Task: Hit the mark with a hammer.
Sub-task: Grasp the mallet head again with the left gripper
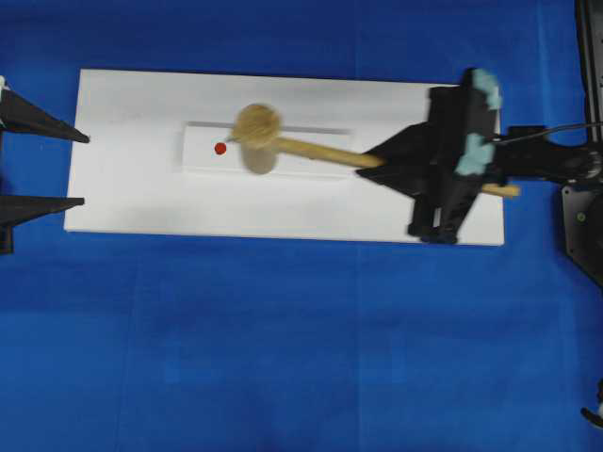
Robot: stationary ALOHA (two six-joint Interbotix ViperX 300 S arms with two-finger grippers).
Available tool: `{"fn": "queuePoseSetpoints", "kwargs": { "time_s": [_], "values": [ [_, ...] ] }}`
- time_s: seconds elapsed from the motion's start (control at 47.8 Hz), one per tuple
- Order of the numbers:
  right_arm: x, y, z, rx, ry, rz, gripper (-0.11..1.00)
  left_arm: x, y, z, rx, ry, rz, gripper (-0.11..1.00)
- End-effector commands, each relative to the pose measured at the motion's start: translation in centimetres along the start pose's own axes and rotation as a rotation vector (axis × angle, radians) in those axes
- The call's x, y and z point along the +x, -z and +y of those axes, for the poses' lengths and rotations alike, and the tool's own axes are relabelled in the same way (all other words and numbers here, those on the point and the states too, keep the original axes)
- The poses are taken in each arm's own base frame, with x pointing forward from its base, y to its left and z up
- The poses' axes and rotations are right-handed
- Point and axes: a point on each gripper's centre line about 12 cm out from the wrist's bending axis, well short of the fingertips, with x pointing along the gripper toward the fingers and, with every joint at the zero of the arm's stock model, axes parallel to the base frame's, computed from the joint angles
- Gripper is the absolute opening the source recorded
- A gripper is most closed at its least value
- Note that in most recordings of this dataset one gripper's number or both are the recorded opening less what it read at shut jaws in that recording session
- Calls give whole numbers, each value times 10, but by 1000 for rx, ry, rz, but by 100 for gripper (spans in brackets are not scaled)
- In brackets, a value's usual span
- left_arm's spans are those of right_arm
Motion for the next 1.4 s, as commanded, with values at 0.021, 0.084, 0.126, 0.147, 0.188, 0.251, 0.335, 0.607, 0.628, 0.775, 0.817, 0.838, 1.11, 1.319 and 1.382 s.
{"fn": "queuePoseSetpoints", "kwargs": {
  "time_s": [0.021, 0.084, 0.126, 0.147, 0.188, 0.251, 0.335, 0.607, 0.628, 0.775, 0.817, 0.838, 1.11, 1.319, 1.382],
  "values": [
    [11, -26, 11, -19, -20, -46, 2, 2, -3, 0, -2, -1, -11, 81],
    [20, -30, 14, -26, -21, -44, 2, 2, -3, 0, -2, -1, -11, 81],
    [24, -32, 15, -29, -21, -45, 2, 2, -3, 0, -2, -1, -11, 81],
    [26, -33, 16, -29, -22, -44, 2, 3, -3, 0, -2, -1, -8, 81],
    [29, -35, 17, -29, -27, -44, 2, 3, -3, 0, -2, -1, -8, 81],
    [31, -37, 19, -30, -30, -45, 2, 3, -2, 1, -2, -2, -4, 81],
    [32, -36, 19, -30, -32, -43, 2, 4, -2, 2, -5, -10, -8, 81],
    [35, -39, 21, -31, -37, -45, 2, 30, -4, 9, -9, -47, -70, 85],
    [36, -39, 22, -31, -39, -44, 2, 33, -3, 9, -9, -47, -70, 86],
    [38, -39, 22, -32, -38, -43, 2, 60, 1, 9, -10, -44, -42, 91],
    [38, -40, 23, -32, -39, -43, 2, 68, 1, 10, -10, -45, -31, 92],
    [38, -40, 22, -31, -36, -43, 2, 73, 1, 10, -10, -44, -24, 92],
    [40, -40, 23, -32, -38, -43, 2, 123, -5, 13, -25, -41, 22, 93],
    [40, -41, 25, -47, -44, -46, 2, 133, -10, 13, -77, -41, 19, 93],
    [40, -41, 26, -57, -44, -48, 2, 134, -10, 13, -90, -41, 21, 93]
  ]
}}
